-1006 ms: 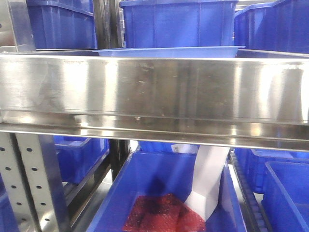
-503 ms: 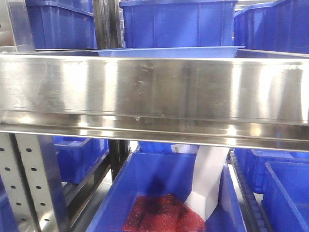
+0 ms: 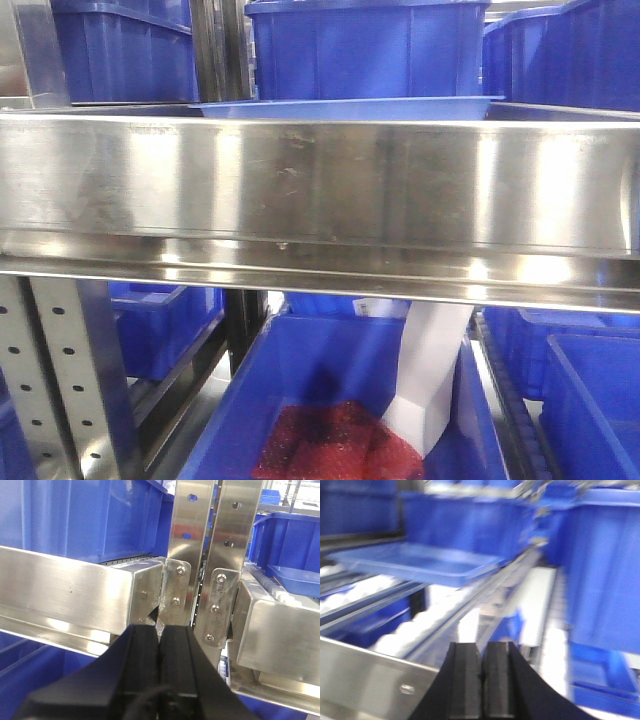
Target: Grab blue tray and place on right shelf
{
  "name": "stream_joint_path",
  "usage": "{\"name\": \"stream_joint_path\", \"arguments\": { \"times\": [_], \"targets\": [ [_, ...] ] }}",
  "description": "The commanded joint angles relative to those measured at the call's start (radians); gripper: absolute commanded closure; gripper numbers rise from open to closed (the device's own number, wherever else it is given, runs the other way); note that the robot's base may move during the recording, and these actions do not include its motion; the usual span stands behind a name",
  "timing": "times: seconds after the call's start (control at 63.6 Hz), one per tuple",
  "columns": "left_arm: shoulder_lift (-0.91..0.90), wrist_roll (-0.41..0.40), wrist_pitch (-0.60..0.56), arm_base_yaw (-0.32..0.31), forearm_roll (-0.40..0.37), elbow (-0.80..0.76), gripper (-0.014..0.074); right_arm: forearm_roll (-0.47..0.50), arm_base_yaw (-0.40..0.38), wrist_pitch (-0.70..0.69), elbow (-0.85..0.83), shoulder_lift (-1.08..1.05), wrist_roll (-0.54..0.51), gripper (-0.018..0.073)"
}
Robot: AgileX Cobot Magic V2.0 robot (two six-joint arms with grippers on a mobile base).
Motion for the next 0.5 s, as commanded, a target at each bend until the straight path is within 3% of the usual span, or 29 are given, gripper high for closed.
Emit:
{"name": "stream_joint_path", "arguments": {
  "times": [0.0, 0.189, 0.487],
  "targets": [
    [-0.014, 0.003, -0.099, 0.003, 0.002, 0.030, 0.0645, 0.029, -0.052, -0.131, 0.030, -0.052, -0.012, 0.0503],
    [-0.014, 0.003, -0.099, 0.003, 0.002, 0.030, 0.0645, 0.074, -0.115, -0.152, 0.109, -0.141, -0.012, 0.0503],
    [-0.012, 0.003, -0.099, 0.003, 0.002, 0.030, 0.0645, 0.074, -0.123, -0.268, 0.192, -0.151, -0.012, 0.0503]
  ]
}}
